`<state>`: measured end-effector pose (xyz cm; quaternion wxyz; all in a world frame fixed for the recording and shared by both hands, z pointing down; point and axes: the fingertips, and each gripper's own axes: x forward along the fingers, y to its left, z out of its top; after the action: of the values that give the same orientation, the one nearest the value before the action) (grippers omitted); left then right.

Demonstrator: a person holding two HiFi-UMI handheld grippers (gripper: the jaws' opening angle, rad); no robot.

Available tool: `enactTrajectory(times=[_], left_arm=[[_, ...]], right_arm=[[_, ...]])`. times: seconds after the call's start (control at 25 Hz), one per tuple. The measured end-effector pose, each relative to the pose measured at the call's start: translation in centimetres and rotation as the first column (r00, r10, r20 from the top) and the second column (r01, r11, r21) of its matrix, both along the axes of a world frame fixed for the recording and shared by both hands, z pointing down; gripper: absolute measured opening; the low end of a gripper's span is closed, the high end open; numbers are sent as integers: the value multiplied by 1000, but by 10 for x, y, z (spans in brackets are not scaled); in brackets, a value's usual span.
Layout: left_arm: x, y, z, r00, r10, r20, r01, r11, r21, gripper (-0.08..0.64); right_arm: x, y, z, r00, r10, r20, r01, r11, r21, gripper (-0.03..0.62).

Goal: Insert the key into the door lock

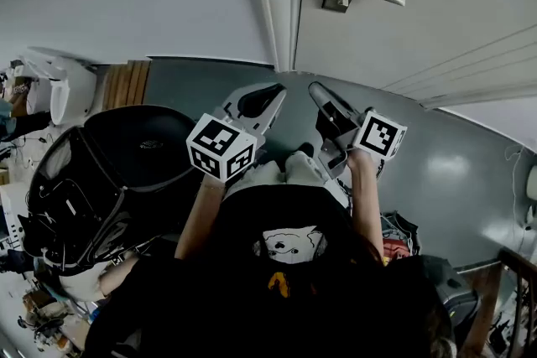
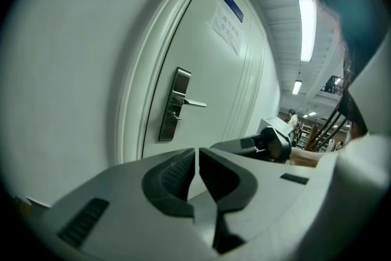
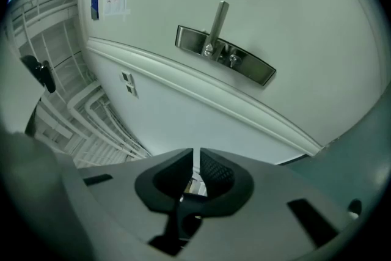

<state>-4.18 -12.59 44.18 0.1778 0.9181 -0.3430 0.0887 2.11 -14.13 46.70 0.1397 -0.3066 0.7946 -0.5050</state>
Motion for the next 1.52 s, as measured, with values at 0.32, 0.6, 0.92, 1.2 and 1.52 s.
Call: enactTrajectory(times=[0.32, 0.6, 0.92, 1.2, 1.52], left_arm=[[-41, 37, -2, 999, -2, -38, 2, 1000, 0, 25], [-57, 71, 2, 998, 1, -61, -2, 1000, -7, 25], [-62, 100, 1, 998, 19, -63, -19, 1000, 3, 25], [-48, 107, -6, 998, 34, -55, -32, 999, 29, 25], [-38, 111, 1, 997, 68, -43, -67, 997, 26, 25]], right_arm=[[-49, 37, -5, 995, -24, -96, 26, 999, 20, 18], [-63, 66, -9, 989, -20, -146, 28, 998, 58, 14], [-56, 94, -15, 978, -10, -210, 30, 995, 91, 11], [-33, 103, -24, 977, 26, -210, 1, 992, 126, 9], [-29, 108, -23, 977, 47, -206, -16, 989, 145, 8]])
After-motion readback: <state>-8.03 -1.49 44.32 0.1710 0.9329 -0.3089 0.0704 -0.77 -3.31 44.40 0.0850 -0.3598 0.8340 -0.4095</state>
